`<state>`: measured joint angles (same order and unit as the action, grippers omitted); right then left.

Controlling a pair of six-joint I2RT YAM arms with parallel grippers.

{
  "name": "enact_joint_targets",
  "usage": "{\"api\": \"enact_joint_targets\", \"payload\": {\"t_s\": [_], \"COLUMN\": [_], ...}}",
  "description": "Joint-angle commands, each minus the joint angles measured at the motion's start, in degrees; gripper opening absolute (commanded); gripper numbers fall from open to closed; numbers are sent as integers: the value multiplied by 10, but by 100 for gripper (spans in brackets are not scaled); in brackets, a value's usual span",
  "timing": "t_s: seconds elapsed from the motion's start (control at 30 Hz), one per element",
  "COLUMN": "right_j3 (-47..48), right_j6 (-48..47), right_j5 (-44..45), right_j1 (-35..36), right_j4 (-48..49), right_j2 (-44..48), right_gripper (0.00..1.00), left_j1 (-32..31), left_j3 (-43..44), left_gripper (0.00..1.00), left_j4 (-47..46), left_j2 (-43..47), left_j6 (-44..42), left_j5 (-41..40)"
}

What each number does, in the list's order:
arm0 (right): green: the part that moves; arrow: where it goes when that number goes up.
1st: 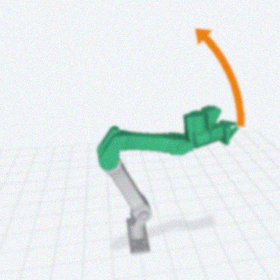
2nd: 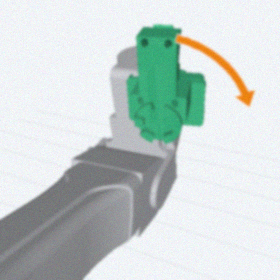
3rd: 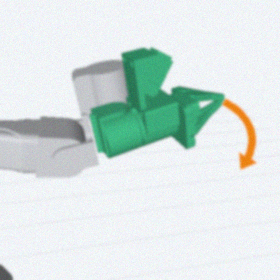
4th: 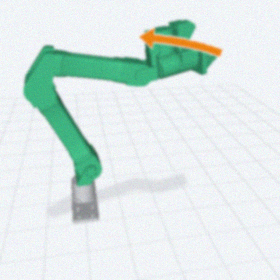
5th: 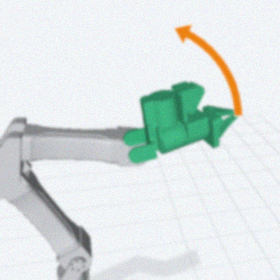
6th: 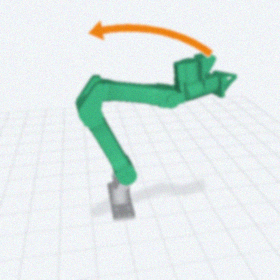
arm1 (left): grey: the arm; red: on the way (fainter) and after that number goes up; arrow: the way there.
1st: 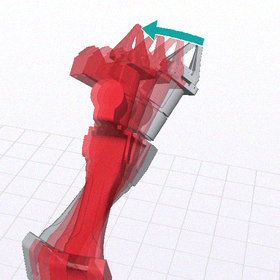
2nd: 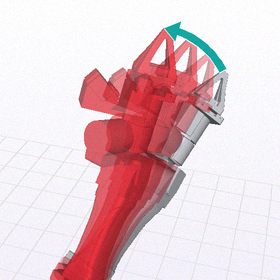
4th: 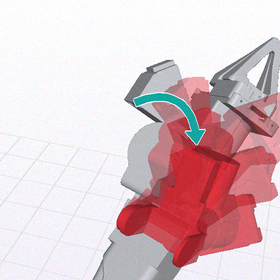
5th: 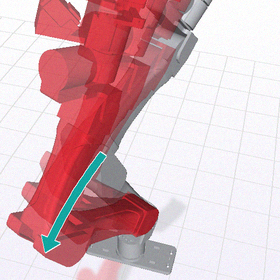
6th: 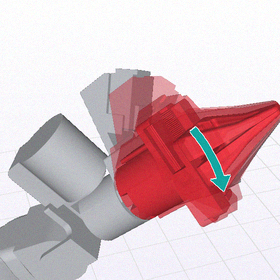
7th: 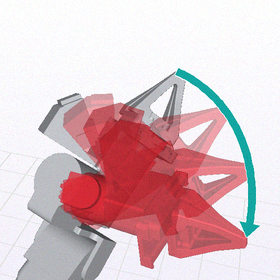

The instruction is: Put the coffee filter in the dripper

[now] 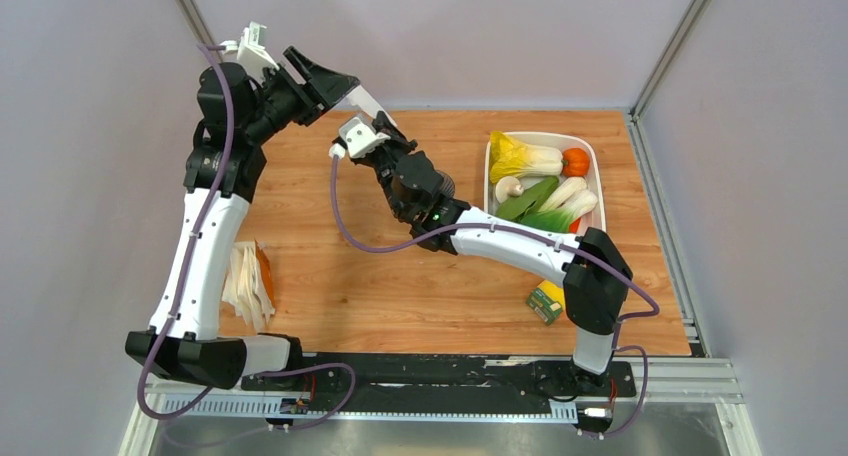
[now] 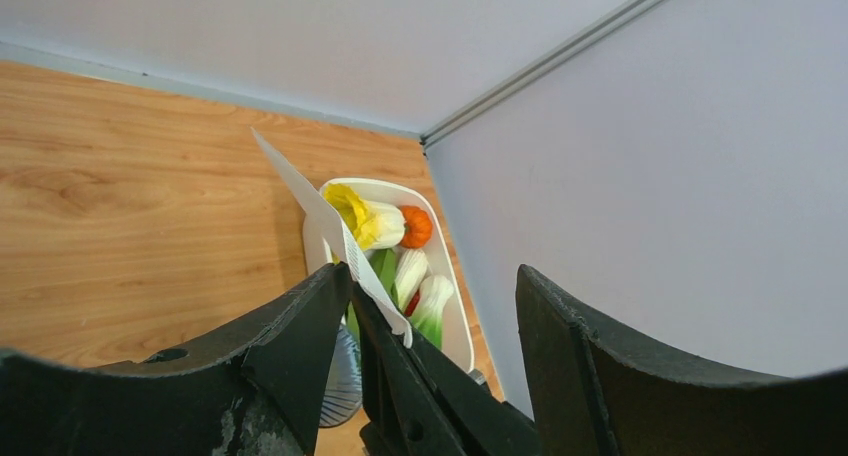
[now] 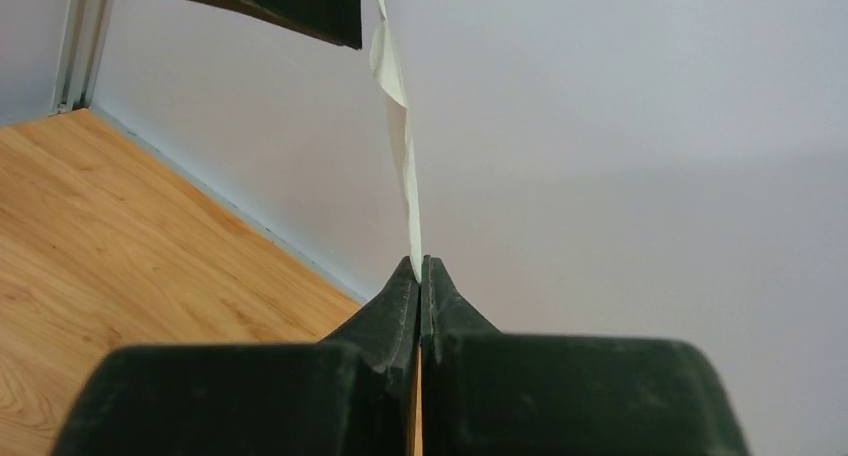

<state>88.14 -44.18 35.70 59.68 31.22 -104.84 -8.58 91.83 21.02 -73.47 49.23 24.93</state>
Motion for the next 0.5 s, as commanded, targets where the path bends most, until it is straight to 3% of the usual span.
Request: {"api": "enact_joint_targets", "payload": {"t_s": [0.0,0.1,0.23,0.27,0.33,0.4,0.47], "right_j3": [-2,-6,-16,-18,-24,-38,-42], "right_j6": [-44,-57,-74,-74,-68,-35,24], "right_j5": [-3,-3,-6,-9,-20,-64,-146], "right_j1": [5,7,7,7,7,-2,-27], "right_j4": [45,47,55,54,41,0,-105], "right_j2": [-2,0,6,9,16,45,87], "right_gripper": [0,0,0,2,29,63,80], "left_j1": [-2,-3,-3,-2,-2,-3,-2], "left_j3": [-6,-22,-38,-39,-38,-28,-20], "left_gripper": [70,51,34,22,4,1,0], "left_j4": [-21,-25,-26,-27,-26,-19,-15], "left_j2": [-9,-12,-10,-10,-11,-12,-9], "left_j6": [26,44,53,52,44,8,-37], "left_j5": [9,25,29,30,31,31,38]}}
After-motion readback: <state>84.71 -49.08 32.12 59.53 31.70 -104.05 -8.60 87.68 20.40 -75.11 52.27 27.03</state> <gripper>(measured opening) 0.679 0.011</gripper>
